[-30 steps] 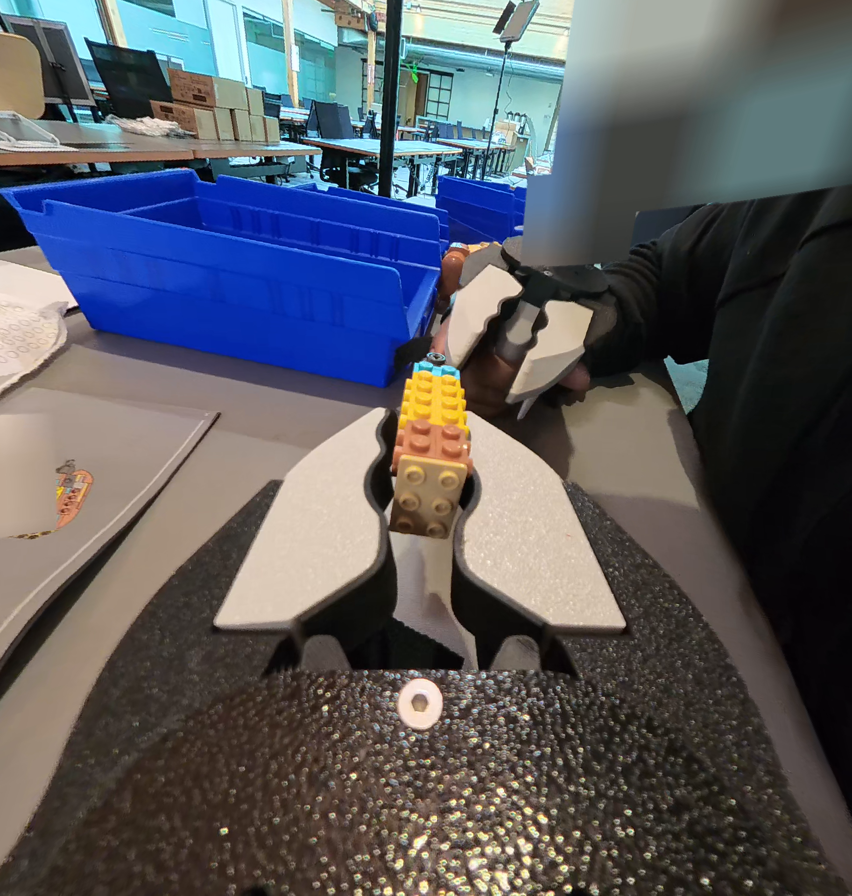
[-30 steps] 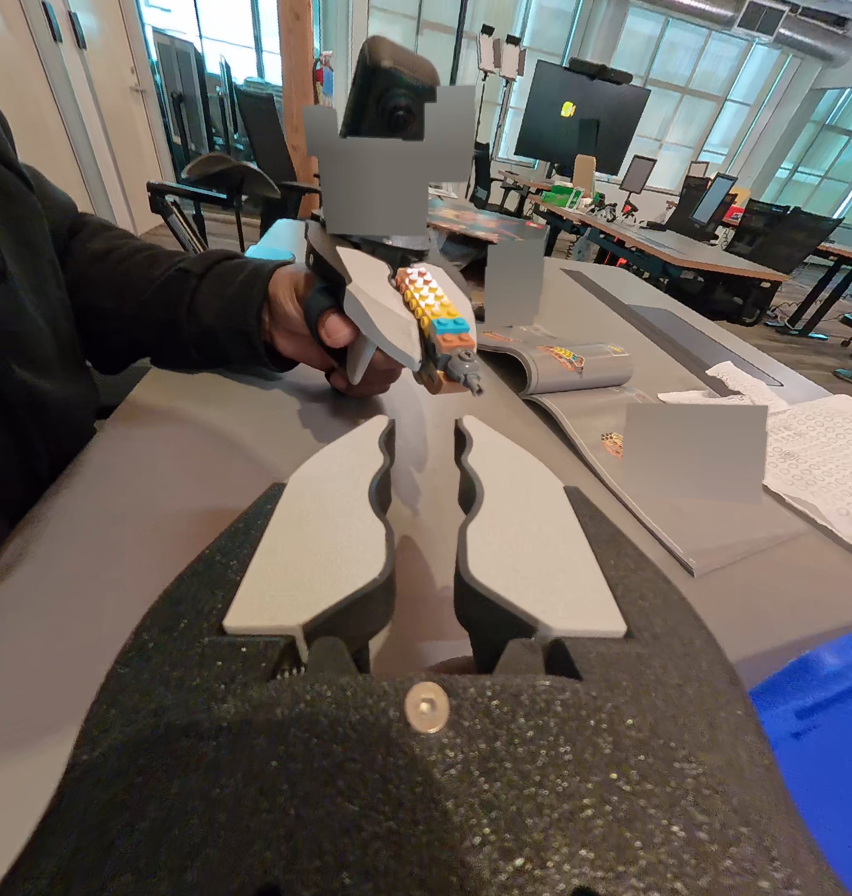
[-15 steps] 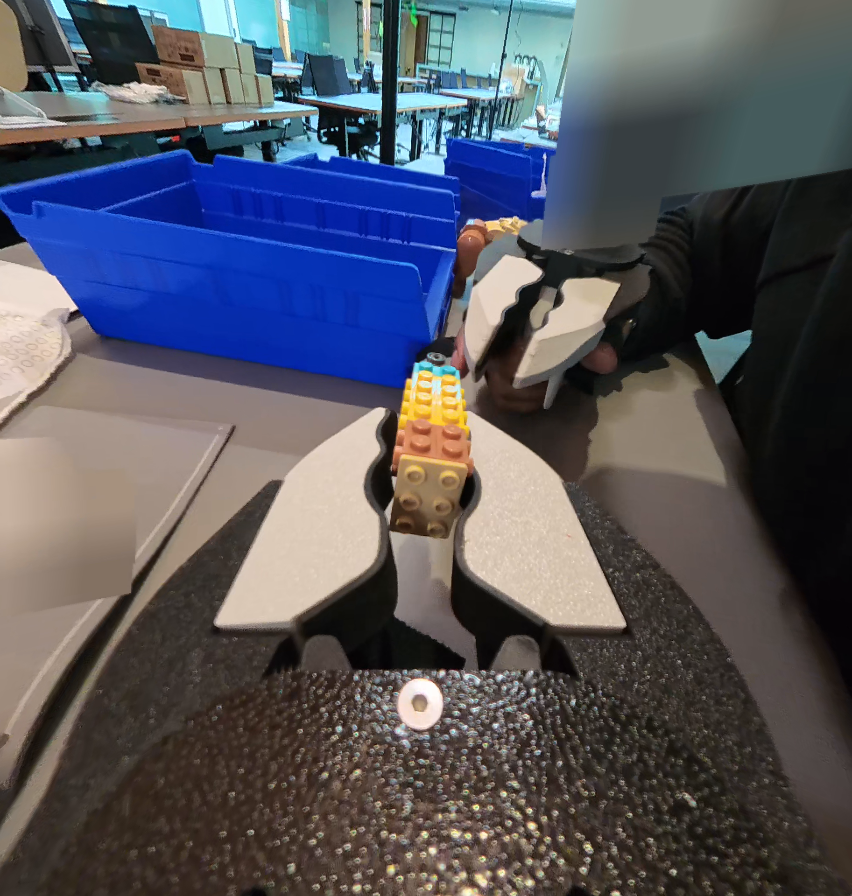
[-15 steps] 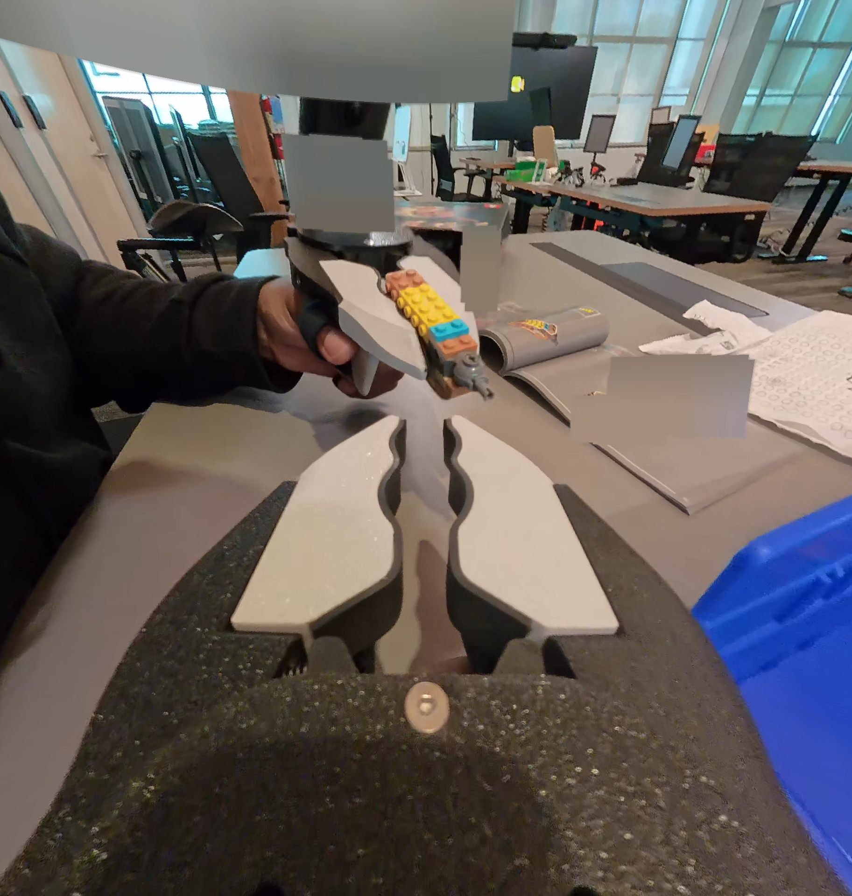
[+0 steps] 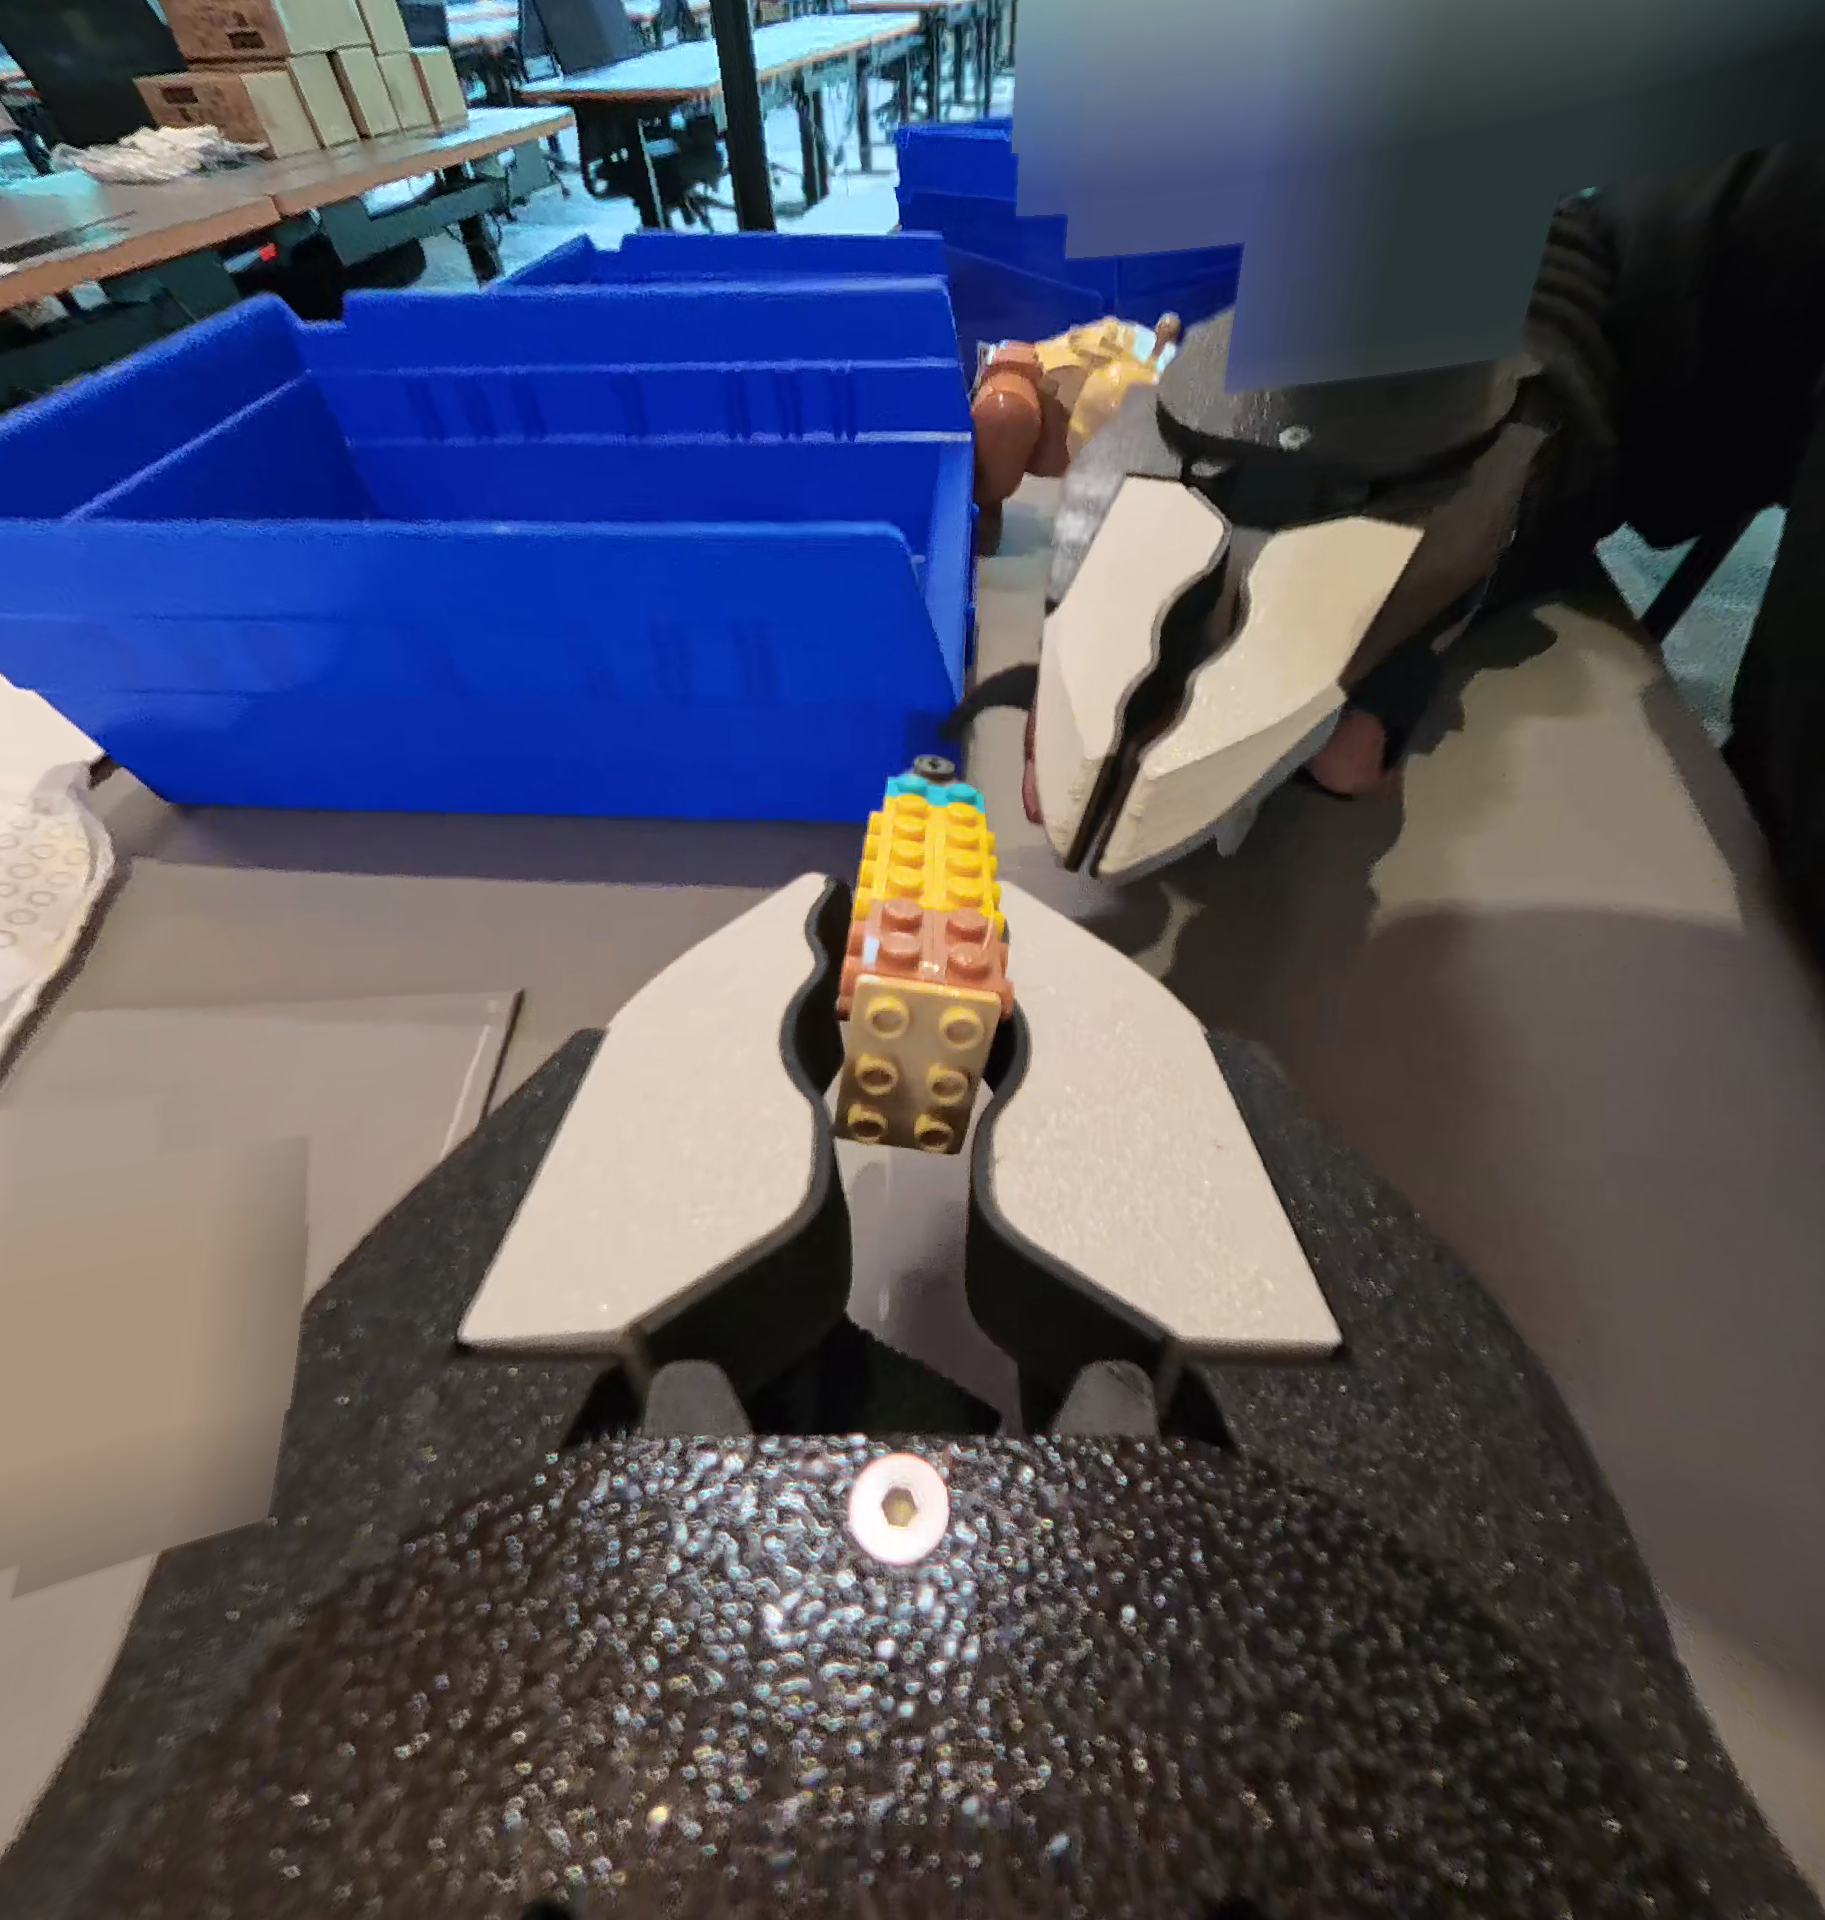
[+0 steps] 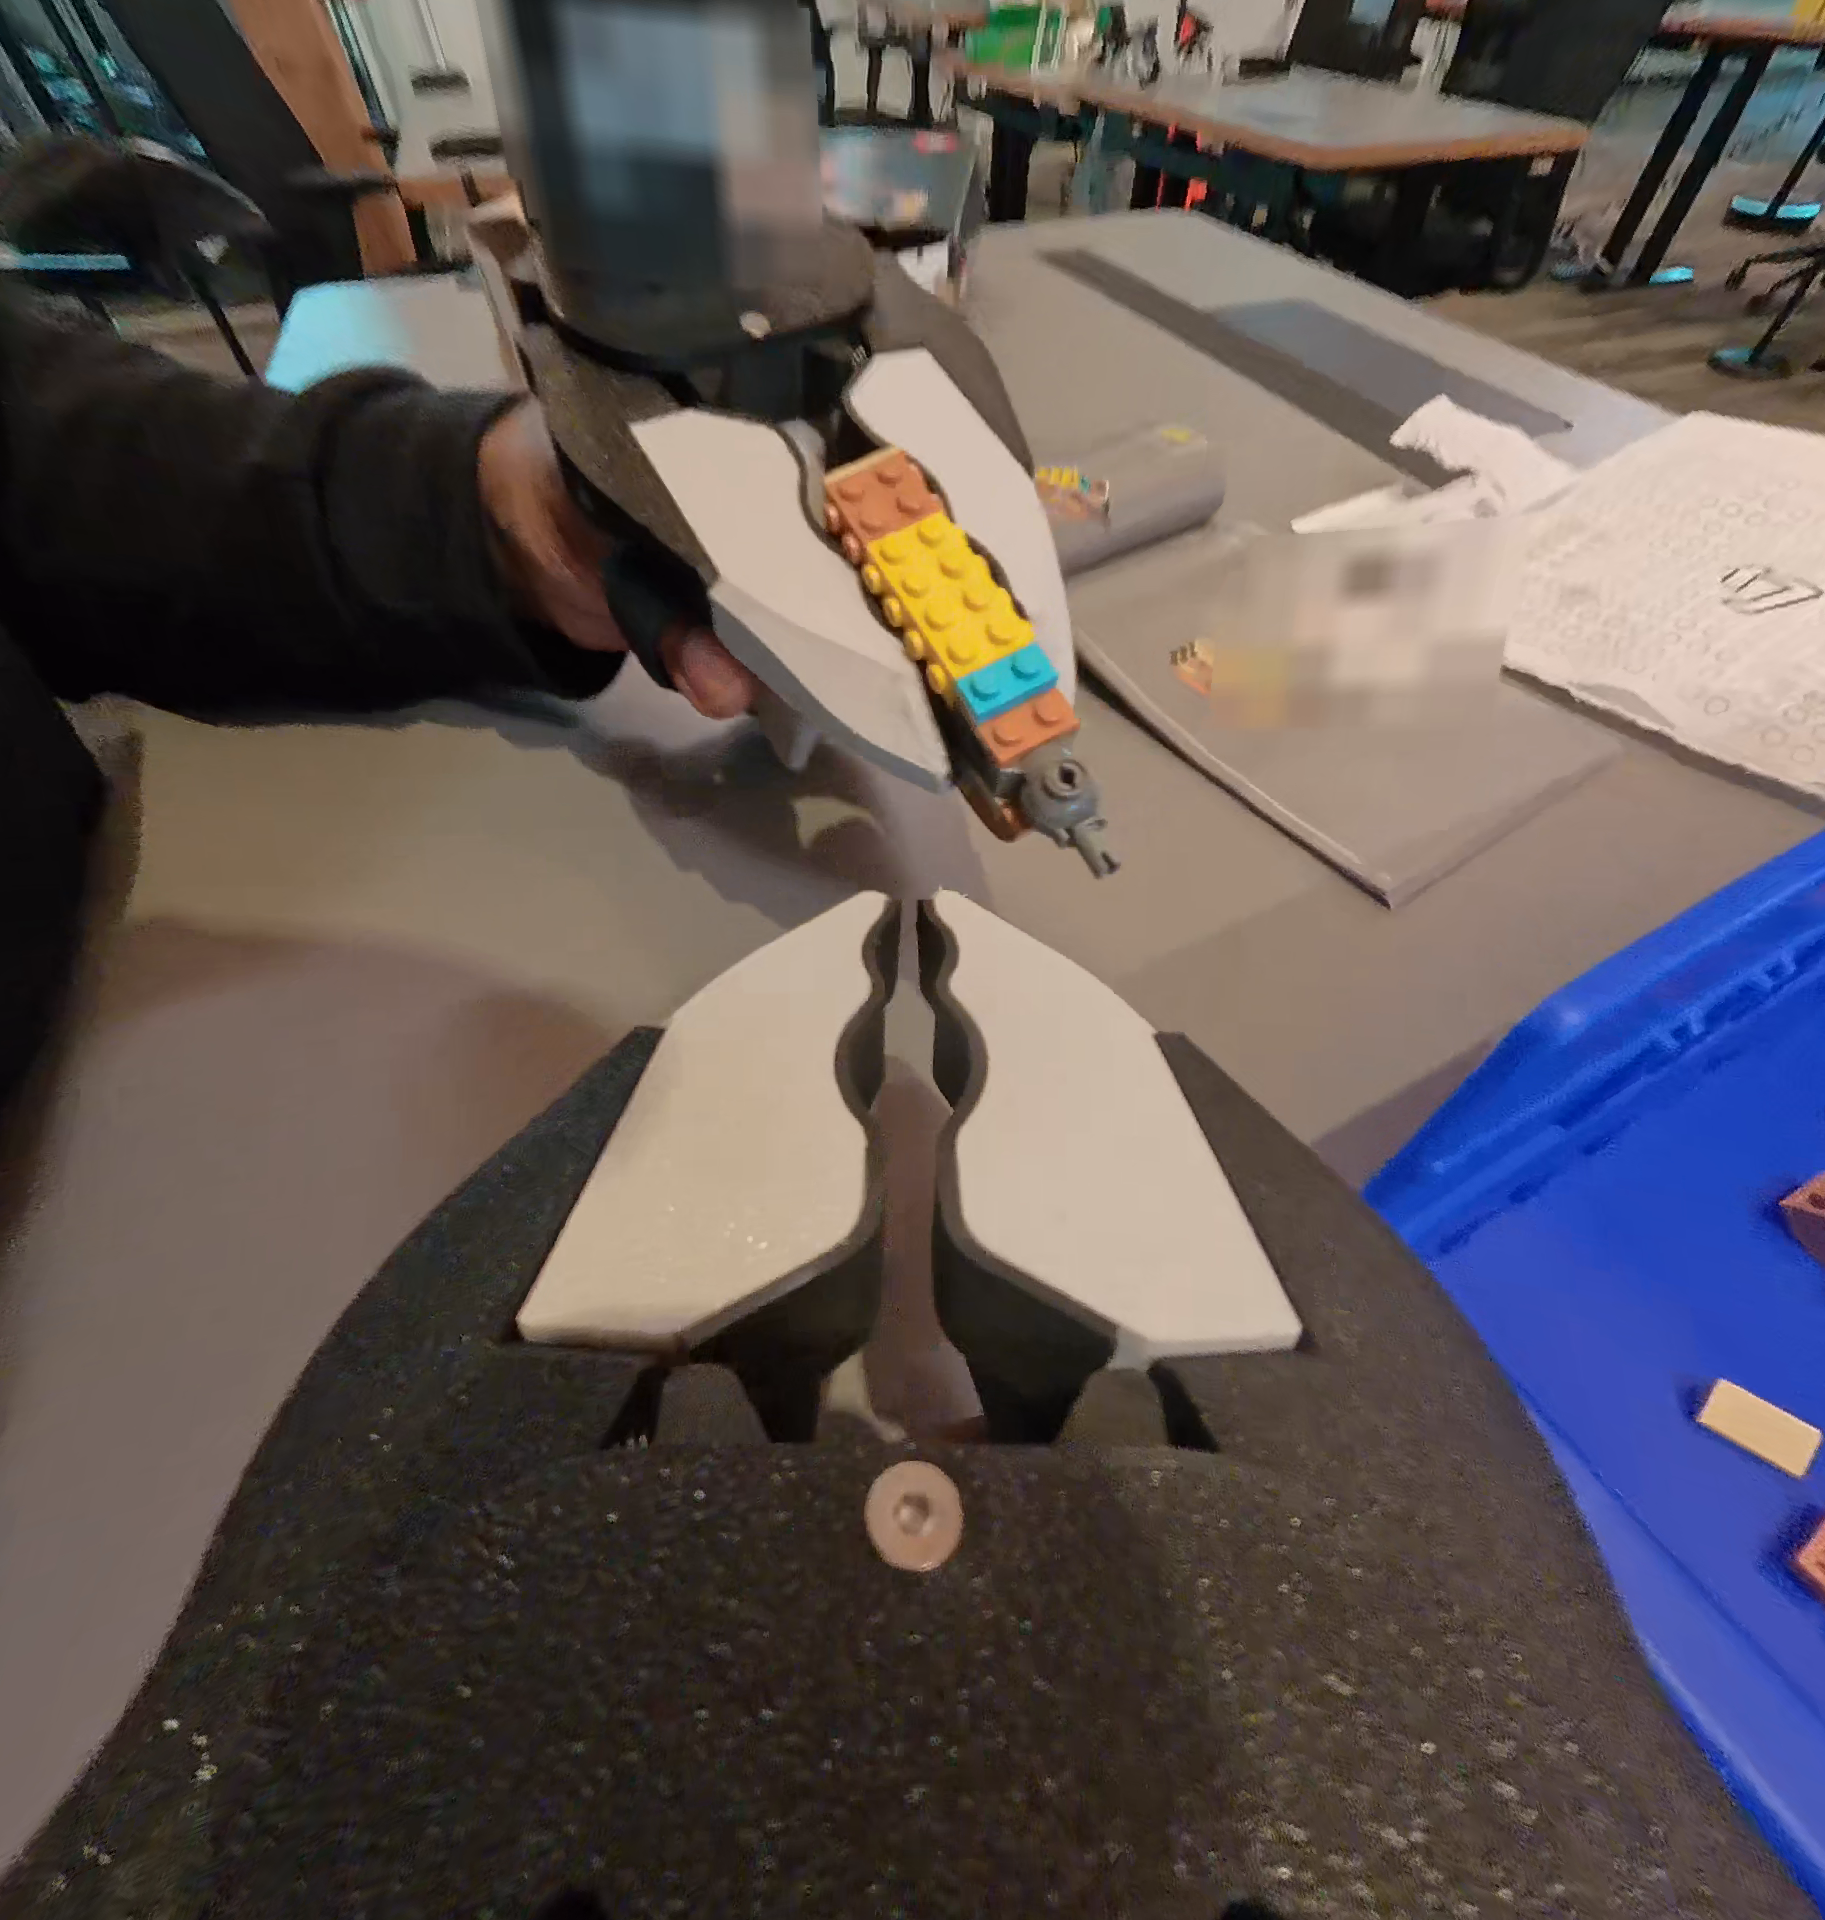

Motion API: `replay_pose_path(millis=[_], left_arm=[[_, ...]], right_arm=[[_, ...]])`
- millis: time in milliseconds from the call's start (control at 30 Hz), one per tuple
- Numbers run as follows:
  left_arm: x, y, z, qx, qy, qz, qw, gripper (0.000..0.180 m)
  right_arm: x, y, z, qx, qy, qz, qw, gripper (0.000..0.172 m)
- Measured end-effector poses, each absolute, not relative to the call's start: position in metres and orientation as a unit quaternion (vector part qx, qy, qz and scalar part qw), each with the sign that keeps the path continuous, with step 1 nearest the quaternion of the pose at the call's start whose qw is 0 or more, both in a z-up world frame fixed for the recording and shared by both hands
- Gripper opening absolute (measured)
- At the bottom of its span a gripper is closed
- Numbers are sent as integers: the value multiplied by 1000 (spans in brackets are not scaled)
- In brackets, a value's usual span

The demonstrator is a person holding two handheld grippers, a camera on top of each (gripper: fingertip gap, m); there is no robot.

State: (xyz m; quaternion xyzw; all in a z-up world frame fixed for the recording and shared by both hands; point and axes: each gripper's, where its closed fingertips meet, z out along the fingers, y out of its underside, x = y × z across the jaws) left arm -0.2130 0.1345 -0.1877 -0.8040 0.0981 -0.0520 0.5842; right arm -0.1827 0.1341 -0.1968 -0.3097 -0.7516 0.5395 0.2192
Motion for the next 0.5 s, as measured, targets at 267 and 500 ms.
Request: replay_pose_path(millis=[267, 500], left_arm=[[-205, 124, -208, -829, 101, -54, 547, 22], [-204, 123, -210, -829, 92, -74, 546, 22]], right_arm=[[-187, 137, -214, -339, -770, 504, 196, 1], [-187, 136, -216, -340, -771, 508, 180, 0]])
